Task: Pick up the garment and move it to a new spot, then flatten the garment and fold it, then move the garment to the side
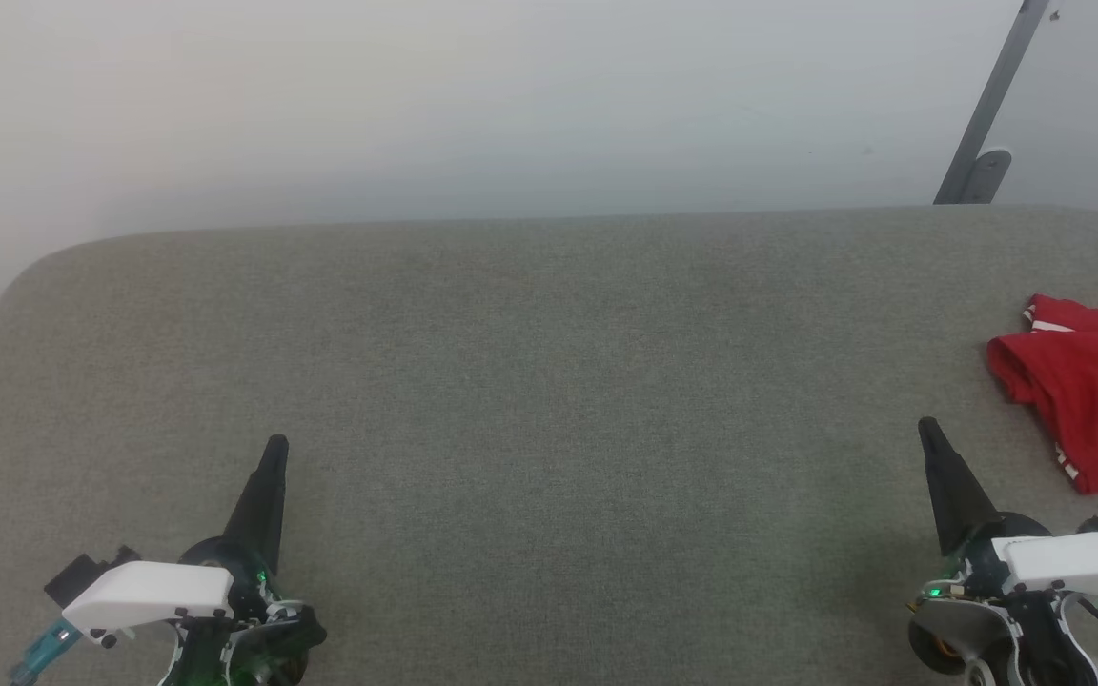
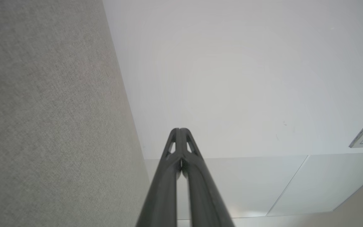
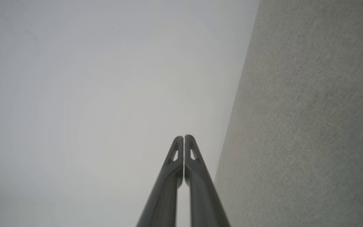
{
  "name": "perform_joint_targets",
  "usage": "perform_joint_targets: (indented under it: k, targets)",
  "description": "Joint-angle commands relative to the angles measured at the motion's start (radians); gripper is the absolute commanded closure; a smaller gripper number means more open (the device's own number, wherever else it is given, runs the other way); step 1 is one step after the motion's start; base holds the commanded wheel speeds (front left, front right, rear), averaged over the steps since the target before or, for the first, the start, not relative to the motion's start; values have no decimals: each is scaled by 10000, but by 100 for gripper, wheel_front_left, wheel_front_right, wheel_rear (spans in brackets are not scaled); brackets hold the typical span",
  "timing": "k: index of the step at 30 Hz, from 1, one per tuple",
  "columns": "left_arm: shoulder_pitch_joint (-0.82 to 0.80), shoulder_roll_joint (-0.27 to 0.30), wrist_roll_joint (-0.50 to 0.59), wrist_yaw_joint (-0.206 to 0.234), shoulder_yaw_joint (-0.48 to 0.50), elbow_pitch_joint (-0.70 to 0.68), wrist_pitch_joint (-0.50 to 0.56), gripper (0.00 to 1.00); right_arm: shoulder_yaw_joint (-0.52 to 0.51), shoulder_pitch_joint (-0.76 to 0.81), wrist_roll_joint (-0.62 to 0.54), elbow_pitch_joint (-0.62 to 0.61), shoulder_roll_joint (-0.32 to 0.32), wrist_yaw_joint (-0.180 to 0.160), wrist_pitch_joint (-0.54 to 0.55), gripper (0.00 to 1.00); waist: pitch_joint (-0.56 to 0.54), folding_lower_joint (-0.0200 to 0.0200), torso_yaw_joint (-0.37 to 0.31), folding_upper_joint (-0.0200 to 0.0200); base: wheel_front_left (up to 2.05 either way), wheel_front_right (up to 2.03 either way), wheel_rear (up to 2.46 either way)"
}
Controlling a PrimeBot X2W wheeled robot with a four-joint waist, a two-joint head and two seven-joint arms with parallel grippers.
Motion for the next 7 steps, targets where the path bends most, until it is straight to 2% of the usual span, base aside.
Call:
perform_joint_targets:
  k: [1,7]
  targets:
    - [-109,-35,1,-47,34,-7,41,100,-15,-62,43,23,-5,0,23,100,0,0,0,-1,0,0,0]
    - [-109,-35,1,-47,35,-5,42,100,-16,-62,43,23,-5,0,21,100,0,0,0,-1,0,0,0]
